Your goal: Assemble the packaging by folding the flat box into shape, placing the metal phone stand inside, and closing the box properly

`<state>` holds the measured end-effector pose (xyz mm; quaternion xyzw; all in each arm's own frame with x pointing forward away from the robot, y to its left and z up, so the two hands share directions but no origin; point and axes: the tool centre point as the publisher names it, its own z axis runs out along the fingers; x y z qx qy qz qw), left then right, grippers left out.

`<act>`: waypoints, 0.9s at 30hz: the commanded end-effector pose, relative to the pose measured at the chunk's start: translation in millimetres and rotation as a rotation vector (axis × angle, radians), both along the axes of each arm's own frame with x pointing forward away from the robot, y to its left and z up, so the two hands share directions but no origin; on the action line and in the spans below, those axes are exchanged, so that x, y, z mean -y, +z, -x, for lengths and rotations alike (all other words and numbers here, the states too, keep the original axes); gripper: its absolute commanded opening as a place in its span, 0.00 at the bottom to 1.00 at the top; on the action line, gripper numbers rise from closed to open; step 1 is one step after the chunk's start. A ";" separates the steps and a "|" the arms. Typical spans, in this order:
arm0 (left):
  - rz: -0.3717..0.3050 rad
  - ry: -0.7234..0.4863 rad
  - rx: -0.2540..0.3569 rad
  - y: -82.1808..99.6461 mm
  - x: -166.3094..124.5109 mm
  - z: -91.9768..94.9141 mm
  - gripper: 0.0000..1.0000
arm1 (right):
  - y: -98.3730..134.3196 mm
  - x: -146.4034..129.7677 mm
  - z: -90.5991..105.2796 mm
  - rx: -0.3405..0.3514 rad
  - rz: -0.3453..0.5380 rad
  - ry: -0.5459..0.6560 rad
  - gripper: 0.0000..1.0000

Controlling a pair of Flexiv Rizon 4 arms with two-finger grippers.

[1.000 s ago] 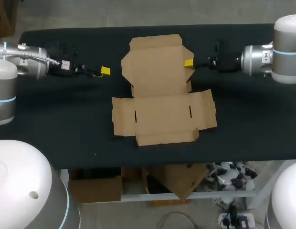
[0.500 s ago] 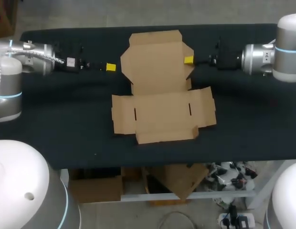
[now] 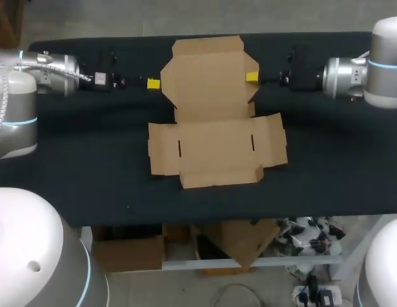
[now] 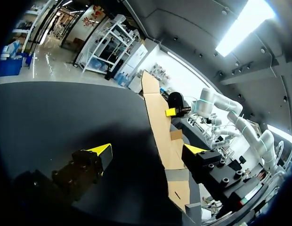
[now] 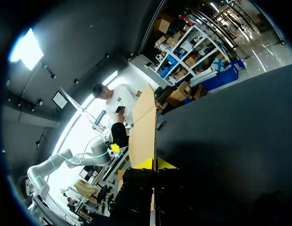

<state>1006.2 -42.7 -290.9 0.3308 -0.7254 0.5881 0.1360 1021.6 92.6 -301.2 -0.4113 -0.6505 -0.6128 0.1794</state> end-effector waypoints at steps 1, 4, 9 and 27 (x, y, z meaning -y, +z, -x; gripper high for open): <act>0.007 -0.011 0.014 -2.7 2.8 -7.7 1.00 | -1.2 -1.2 -4.3 0.007 -0.007 0.007 0.00; 0.012 -0.018 0.021 -1.5 4.3 -11.1 0.98 | 0.2 -1.9 -6.1 0.013 -0.010 0.008 0.00; 0.014 -0.028 0.031 0.2 9.4 -14.7 0.96 | 2.2 -5.0 -9.9 0.022 -0.010 0.011 0.00; 0.047 -0.075 0.057 6.3 36.1 -19.7 0.49 | 6.2 -14.6 -20.2 0.041 -0.012 0.012 0.00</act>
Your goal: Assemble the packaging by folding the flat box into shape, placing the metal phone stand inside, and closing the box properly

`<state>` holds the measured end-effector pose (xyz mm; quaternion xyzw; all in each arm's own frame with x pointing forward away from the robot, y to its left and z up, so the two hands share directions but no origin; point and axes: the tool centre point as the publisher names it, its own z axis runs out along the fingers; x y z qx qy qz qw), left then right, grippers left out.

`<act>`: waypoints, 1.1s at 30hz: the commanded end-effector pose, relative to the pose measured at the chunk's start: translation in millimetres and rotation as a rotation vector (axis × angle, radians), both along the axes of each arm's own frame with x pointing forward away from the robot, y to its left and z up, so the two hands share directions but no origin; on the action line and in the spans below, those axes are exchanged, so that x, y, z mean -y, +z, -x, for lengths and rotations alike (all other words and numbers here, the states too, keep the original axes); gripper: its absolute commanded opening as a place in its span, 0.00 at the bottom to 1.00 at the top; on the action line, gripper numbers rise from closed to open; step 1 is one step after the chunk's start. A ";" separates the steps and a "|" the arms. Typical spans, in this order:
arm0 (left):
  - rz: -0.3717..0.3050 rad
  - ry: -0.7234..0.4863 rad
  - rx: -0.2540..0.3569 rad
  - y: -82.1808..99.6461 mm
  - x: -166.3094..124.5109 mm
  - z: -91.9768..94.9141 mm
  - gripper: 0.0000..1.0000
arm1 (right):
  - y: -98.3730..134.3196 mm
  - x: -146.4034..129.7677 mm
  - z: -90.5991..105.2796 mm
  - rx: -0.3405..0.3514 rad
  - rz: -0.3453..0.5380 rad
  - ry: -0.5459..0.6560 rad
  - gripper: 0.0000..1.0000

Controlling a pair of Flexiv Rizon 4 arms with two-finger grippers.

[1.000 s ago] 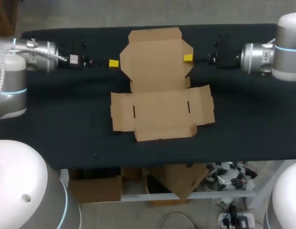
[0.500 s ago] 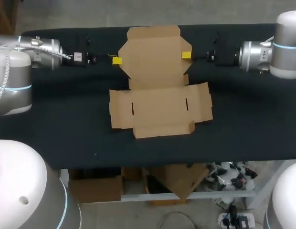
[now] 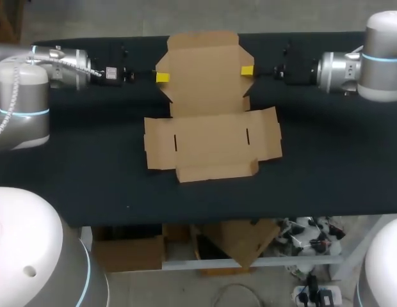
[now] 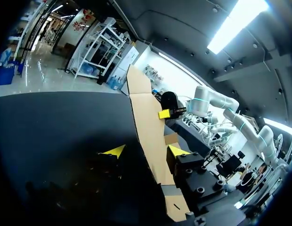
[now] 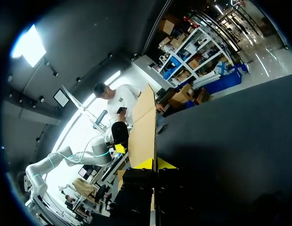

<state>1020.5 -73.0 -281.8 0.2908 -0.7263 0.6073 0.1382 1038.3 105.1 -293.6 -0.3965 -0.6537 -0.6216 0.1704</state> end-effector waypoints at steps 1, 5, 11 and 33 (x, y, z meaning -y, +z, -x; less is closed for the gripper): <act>0.007 -0.020 0.002 -2.8 8.5 -5.3 0.49 | -1.3 -2.6 -4.1 0.003 -0.007 0.005 0.00; 0.006 -0.030 0.007 -2.4 17.2 -5.9 0.47 | -0.4 -4.7 -6.1 0.006 -0.011 0.009 0.00; 0.010 -0.039 0.017 -0.7 25.4 -5.8 0.44 | 0.8 -6.0 -7.7 0.011 -0.015 0.012 0.00; 0.036 -0.075 0.028 0.6 42.0 -4.8 0.35 | 5.6 -14.9 -10.5 0.035 -0.035 0.030 0.00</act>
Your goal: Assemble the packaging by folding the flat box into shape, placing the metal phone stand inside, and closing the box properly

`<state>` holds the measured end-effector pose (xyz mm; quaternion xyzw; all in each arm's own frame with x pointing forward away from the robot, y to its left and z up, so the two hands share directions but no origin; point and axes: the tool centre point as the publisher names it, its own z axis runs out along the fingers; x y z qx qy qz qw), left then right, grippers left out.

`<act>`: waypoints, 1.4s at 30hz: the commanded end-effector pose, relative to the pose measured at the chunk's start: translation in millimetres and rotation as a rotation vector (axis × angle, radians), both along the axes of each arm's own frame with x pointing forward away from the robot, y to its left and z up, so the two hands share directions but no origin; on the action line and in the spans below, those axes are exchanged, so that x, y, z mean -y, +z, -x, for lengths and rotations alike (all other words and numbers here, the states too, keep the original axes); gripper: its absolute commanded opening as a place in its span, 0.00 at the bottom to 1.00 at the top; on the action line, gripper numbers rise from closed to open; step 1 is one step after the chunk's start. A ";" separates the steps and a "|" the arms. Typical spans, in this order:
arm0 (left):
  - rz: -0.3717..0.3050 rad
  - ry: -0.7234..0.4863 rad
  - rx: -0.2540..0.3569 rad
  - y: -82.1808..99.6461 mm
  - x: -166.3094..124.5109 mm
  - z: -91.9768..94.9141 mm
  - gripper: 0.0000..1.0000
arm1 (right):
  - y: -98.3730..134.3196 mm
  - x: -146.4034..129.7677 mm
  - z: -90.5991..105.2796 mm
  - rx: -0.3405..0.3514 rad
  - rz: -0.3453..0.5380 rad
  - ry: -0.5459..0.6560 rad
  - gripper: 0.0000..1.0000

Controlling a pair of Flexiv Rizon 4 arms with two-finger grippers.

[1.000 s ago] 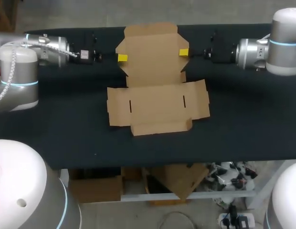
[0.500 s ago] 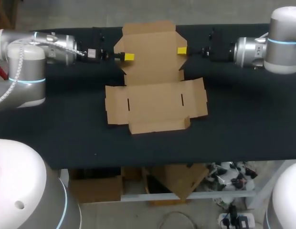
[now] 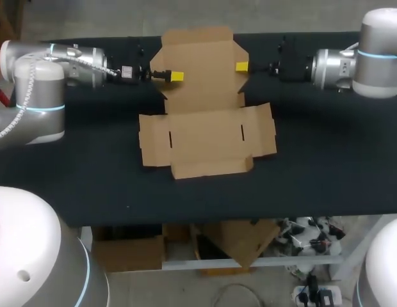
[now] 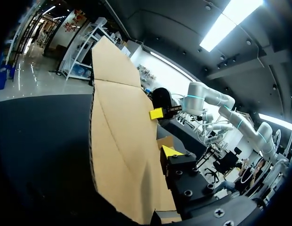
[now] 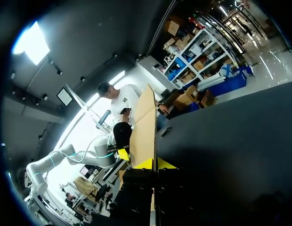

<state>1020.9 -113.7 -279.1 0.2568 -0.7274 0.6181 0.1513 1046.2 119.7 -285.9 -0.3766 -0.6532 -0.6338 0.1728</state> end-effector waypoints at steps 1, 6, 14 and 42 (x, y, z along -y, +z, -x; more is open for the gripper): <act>0.006 -0.013 -0.001 -2.1 1.6 -4.4 0.35 | -2.1 -0.4 -2.7 0.004 -0.010 0.006 0.00; 0.011 -0.017 -0.001 -1.6 3.5 -4.4 0.33 | -1.3 -1.3 -3.1 0.008 -0.015 0.008 0.00; 0.019 -0.020 0.002 -0.5 4.0 -4.3 0.29 | 0.0 -2.0 -3.4 0.011 -0.017 0.010 0.00; 0.045 -0.029 0.011 1.3 5.7 -4.6 0.00 | 1.1 -4.0 -4.3 0.014 -0.028 0.018 0.00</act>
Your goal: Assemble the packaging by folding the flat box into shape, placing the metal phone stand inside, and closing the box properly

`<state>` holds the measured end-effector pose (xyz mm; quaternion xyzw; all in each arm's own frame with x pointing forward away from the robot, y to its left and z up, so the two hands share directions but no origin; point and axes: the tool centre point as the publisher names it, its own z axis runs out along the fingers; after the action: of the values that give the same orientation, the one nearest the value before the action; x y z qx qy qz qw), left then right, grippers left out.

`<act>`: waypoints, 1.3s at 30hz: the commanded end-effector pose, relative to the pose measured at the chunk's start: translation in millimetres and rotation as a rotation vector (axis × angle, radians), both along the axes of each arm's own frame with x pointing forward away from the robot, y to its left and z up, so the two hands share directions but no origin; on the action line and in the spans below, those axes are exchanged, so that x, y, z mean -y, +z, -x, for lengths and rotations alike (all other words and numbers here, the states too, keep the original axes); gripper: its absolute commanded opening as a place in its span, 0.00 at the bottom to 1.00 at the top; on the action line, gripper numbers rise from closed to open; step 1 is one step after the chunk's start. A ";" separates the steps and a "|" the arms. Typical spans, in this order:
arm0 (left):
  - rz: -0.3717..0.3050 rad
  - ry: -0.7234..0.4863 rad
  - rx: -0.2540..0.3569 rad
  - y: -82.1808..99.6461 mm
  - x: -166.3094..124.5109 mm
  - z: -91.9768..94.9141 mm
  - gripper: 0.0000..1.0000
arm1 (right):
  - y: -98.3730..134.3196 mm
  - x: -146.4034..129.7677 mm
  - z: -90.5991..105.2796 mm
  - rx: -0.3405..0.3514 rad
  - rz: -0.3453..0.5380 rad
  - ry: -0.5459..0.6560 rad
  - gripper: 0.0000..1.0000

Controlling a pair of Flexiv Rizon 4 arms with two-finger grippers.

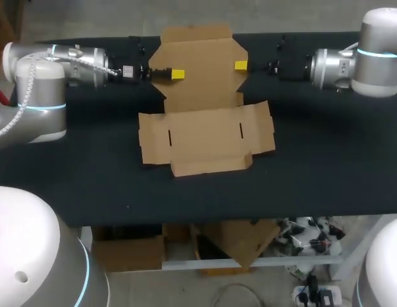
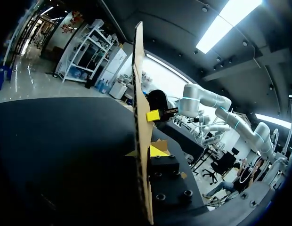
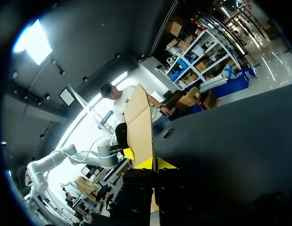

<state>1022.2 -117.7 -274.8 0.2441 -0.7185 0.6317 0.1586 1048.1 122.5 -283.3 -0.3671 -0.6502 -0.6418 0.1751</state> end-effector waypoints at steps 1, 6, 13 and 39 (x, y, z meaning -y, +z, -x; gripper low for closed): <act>0.007 -0.011 0.003 -3.2 1.9 -3.4 0.00 | -1.6 -1.3 -2.4 0.000 -0.009 0.008 0.00; 0.007 -0.013 0.006 -2.9 0.7 -5.1 0.00 | -1.0 2.1 -1.6 -0.001 -0.008 0.005 0.04; 0.010 -0.016 0.014 -1.1 -1.7 -9.0 0.00 | 0.8 17.0 6.8 -0.005 0.021 -0.041 0.35; 0.011 -0.017 0.075 11.8 3.5 -33.9 0.00 | 14.0 74.8 92.1 0.047 0.220 -0.235 0.00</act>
<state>1051.0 -120.6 -261.6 0.2181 -0.7227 0.6421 0.1340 973.5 53.6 -275.9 -0.4128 -0.6721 -0.6094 0.0809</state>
